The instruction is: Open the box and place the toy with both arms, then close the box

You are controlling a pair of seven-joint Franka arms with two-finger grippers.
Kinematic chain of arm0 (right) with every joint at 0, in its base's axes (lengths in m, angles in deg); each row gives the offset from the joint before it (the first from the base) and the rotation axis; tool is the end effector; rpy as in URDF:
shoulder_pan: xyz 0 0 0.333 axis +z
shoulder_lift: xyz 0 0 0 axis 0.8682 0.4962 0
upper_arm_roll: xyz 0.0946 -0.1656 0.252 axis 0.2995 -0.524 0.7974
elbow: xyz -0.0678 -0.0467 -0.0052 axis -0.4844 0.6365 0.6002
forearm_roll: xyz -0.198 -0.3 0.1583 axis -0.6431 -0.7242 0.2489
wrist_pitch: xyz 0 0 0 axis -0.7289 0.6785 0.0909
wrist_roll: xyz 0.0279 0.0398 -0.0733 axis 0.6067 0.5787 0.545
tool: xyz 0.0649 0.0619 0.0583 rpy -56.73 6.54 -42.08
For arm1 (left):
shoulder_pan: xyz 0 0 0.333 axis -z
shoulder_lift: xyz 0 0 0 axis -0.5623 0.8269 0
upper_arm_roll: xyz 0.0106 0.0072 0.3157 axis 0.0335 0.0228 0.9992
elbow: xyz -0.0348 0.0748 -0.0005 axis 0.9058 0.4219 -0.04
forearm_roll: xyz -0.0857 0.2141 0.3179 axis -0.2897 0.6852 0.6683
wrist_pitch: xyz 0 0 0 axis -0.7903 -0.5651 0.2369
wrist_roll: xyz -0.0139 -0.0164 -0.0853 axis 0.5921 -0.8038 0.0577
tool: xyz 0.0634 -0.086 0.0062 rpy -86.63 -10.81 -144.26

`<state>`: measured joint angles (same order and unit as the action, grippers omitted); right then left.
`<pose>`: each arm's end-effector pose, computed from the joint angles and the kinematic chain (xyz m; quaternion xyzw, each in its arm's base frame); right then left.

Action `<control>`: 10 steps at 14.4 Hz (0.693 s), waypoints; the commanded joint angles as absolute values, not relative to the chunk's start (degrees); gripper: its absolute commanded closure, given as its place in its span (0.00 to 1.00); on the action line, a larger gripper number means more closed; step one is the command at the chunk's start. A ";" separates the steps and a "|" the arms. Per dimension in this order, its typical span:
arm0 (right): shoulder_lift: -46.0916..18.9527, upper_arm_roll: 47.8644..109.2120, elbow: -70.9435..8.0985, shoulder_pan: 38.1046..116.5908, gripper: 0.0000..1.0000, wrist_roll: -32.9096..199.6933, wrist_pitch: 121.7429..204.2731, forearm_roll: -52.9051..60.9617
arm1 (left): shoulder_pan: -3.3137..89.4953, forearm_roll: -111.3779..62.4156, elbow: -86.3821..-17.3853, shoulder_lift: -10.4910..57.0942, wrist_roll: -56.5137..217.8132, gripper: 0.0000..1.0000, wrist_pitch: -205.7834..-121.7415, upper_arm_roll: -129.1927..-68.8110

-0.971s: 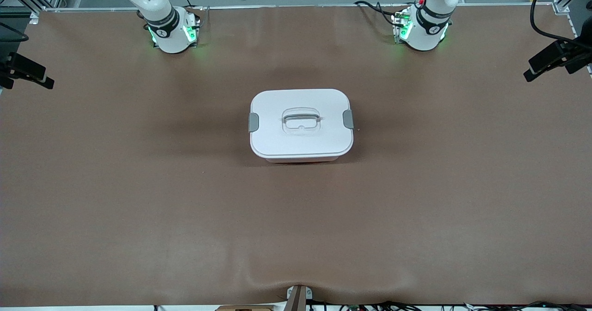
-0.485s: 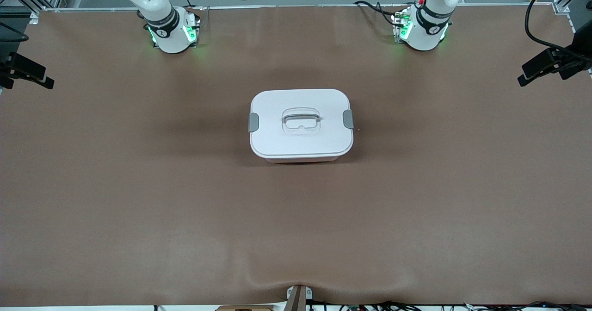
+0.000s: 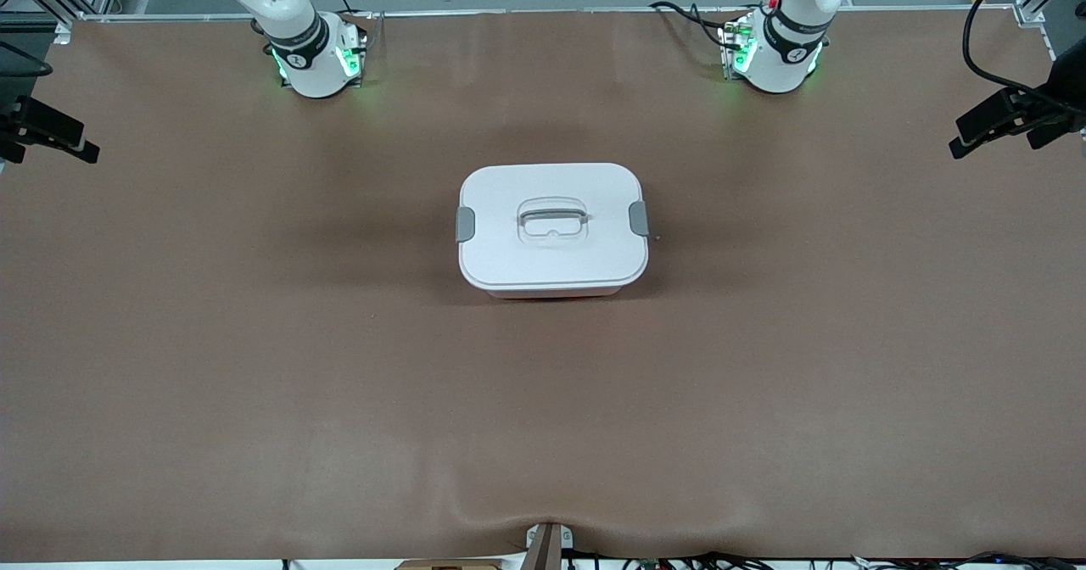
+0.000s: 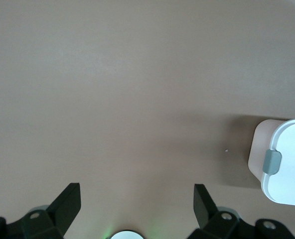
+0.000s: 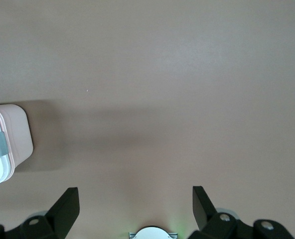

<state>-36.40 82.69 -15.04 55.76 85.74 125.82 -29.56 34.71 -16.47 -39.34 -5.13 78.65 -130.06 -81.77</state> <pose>0.5341 -0.0469 0.6621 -0.9984 0.0223 0.0408 0.0318 0.5264 -0.0160 0.6651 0.9981 0.0597 -0.0093 0.0073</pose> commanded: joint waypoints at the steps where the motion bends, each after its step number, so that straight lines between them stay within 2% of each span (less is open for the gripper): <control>1: -36.33 82.84 -14.84 55.50 0.00 85.70 125.43 -28.69 | 35.18 -15.31 -40.23 -5.31 81.37 0.00 -131.85 -81.47; 10: -36.33 82.84 -14.84 55.50 0.00 85.70 125.43 -28.69 | 34.66 -15.93 -39.89 -3.91 83.32 0.00 -132.56 -81.56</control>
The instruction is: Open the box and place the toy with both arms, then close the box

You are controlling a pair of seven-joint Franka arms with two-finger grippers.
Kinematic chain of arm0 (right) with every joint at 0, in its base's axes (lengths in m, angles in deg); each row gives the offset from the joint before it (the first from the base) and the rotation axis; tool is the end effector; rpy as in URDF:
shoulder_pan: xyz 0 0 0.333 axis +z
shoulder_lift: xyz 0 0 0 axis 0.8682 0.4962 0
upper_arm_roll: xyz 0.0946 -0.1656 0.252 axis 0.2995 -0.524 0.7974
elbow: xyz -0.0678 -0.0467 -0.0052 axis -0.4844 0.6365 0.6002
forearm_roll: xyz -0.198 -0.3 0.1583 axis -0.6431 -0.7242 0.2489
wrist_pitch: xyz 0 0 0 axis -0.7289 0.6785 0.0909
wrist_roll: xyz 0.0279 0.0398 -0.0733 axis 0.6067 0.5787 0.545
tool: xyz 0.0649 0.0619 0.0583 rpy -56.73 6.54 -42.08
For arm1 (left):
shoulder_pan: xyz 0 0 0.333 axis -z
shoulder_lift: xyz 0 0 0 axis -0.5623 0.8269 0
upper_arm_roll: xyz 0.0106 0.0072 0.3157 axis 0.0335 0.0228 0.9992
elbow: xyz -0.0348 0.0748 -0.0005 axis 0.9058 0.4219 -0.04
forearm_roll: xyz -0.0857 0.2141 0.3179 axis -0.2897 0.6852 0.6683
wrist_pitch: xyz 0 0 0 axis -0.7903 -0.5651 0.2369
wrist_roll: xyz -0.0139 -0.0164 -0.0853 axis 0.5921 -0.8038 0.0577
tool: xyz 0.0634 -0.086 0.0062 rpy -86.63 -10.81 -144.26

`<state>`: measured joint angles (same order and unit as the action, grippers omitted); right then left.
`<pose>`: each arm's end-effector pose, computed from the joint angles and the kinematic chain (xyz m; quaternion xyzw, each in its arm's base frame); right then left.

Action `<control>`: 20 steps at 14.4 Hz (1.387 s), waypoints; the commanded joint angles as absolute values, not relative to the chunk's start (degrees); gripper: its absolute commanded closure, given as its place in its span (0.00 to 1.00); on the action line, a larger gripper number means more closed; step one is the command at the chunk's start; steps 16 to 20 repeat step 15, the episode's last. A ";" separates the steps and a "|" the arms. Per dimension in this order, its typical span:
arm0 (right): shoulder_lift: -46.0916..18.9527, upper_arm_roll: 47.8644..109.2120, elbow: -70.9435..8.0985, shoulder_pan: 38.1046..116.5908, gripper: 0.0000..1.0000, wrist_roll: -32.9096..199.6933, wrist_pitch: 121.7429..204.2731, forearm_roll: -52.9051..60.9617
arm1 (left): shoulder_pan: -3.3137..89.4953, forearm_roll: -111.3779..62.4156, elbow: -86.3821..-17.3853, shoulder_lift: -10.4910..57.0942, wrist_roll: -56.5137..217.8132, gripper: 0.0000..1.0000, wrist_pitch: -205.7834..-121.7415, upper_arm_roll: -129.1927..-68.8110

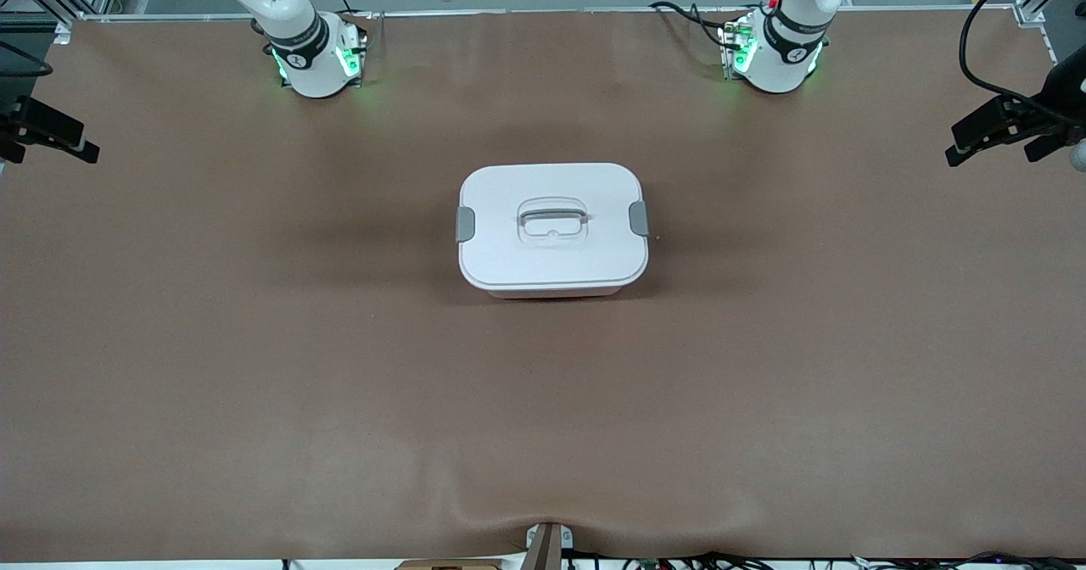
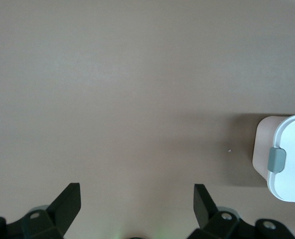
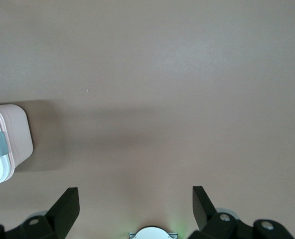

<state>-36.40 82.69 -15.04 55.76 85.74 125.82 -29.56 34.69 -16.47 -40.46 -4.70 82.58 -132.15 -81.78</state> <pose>0.5341 -0.0469 0.6621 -0.9984 0.0223 0.0408 0.0318 0.5330 -0.0160 0.6553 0.9996 0.0258 -0.0043 0.0080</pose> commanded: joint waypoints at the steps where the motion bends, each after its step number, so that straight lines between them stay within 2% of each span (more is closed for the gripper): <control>1: -36.33 82.84 -14.84 55.50 0.00 85.70 125.43 -28.69 | 34.74 -16.02 -39.28 -3.64 83.32 0.00 -132.56 -81.56; 20: -36.33 82.84 -14.84 55.50 0.00 85.70 125.43 -28.69 | 35.09 -15.40 -38.83 -3.55 83.23 0.00 -132.56 -81.64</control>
